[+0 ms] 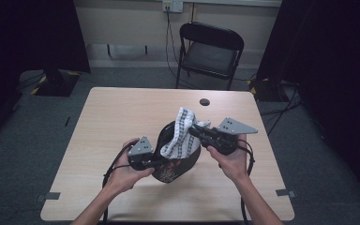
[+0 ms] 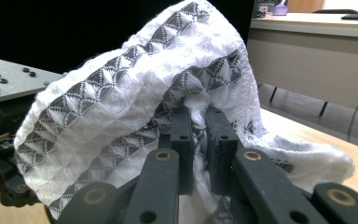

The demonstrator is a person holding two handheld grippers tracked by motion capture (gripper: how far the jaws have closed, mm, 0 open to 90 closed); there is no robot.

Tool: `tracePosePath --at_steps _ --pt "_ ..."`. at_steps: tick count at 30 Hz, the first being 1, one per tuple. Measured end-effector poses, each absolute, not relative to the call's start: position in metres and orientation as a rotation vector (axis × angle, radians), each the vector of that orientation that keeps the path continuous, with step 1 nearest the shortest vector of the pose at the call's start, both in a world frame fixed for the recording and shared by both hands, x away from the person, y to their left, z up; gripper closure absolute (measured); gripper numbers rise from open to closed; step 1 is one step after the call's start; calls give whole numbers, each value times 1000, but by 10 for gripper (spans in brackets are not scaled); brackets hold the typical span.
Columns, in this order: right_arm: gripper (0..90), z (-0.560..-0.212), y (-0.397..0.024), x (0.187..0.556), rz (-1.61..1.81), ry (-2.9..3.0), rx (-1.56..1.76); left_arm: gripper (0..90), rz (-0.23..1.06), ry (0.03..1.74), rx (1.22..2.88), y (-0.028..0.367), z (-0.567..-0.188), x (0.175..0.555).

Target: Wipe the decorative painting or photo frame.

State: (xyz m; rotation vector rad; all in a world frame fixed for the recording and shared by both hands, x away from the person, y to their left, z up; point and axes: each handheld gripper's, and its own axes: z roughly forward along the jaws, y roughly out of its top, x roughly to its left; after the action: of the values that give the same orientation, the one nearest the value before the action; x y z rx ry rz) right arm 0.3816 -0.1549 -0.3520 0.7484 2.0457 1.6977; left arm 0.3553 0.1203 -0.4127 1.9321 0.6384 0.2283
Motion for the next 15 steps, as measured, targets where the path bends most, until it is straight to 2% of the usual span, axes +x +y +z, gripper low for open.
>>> tracePosePath --at_steps 7,15 --pt "841 -357 -170 390 1636 2011 827 785 224 640 1930 120 -413 356" --pt "841 -354 -158 384 1657 2035 755 783 228 634 1934 120 -413 355"
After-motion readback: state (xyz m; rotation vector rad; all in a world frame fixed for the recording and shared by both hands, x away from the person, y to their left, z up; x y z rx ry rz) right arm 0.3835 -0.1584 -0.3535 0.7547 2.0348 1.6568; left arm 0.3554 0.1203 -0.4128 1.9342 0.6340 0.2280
